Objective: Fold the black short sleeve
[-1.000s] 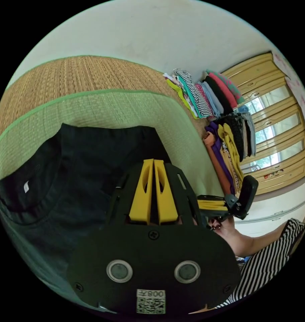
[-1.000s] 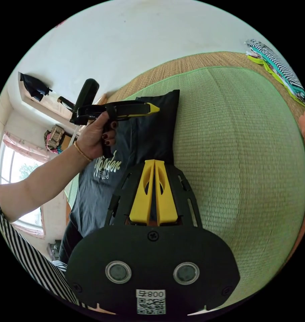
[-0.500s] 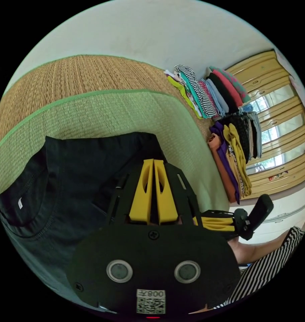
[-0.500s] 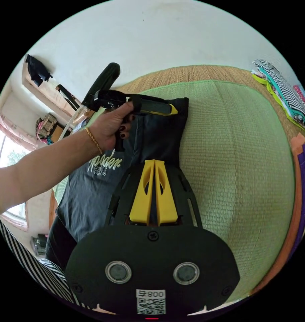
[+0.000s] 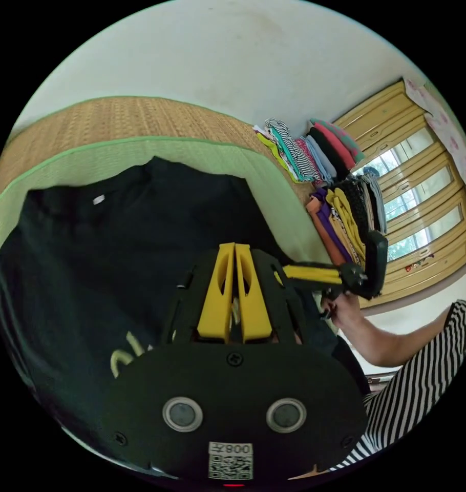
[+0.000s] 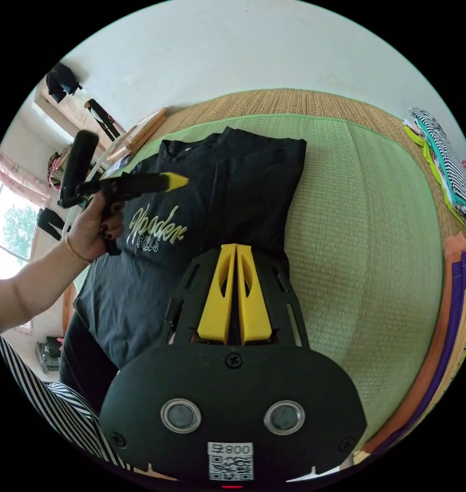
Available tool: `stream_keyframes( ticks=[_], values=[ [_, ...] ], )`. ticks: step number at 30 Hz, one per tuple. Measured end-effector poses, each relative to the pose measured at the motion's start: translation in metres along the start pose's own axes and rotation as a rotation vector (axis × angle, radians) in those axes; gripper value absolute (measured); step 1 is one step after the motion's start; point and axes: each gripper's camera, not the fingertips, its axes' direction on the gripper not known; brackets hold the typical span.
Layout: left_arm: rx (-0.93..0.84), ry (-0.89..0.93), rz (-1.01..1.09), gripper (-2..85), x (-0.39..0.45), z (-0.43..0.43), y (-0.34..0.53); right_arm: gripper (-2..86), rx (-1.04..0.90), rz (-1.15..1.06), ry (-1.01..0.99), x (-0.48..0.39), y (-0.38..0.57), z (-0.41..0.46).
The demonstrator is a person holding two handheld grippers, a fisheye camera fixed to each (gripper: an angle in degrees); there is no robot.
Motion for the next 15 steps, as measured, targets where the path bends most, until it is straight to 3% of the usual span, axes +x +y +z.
stream_keyframes(
  ticks=[4, 9, 15],
  values=[
    [0.069, -0.088, -0.120, 2.6, -0.031, -0.050, 0.073, 0.2, 0.028, -0.021, 0.046, -0.024, -0.014, -0.019],
    [0.239, -0.268, -0.463, 7.6, -0.093, -0.127, 0.192, 1.2, 0.042, -0.045, -0.085, -0.075, -0.045, -0.034],
    [0.473, -0.208, -0.790, 8.9, -0.160, -0.164, 0.297, 5.2, -0.033, -0.229, -0.210, -0.190, -0.115, -0.015]
  ],
)
